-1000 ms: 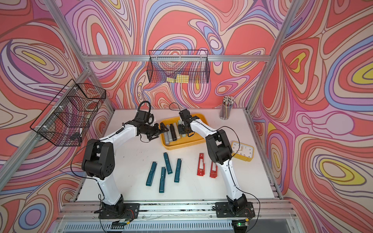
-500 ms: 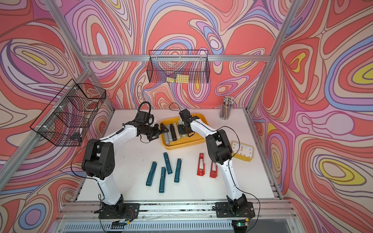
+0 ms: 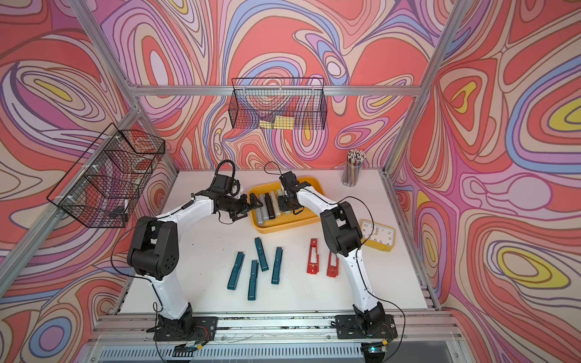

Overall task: Put the pruning pliers into the storage box
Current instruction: Place the pruning pliers in the storage box.

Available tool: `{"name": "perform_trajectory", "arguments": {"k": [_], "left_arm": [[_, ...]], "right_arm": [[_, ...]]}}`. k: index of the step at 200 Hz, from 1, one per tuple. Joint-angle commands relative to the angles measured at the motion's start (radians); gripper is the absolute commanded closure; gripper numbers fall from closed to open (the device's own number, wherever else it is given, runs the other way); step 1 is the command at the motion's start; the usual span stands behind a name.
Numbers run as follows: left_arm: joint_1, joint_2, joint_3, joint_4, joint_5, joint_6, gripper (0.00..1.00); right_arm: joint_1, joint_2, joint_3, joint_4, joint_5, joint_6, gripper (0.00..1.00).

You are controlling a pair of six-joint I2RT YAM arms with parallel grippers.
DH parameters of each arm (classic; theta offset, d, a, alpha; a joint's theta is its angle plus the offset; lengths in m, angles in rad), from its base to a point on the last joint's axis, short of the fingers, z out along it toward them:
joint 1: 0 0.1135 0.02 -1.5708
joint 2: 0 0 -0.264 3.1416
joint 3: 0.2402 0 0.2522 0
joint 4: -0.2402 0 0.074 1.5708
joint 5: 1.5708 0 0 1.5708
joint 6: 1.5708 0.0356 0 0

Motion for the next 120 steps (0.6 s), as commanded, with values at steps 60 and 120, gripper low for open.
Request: {"name": "perform_trajectory", "arguments": {"k": [60, 120], "left_arm": [[0.008, -0.035, -0.037, 0.022, 0.013, -0.013, 0.01], [0.008, -0.037, -0.04, 0.027, 0.019, -0.02, 0.01]], "right_arm": [[-0.005, -0.077, -0.072, 0.008, -0.012, 0.009, 0.51], [-0.004, -0.155, -0.098, 0.029, -0.009, -0.001, 0.47]]}}
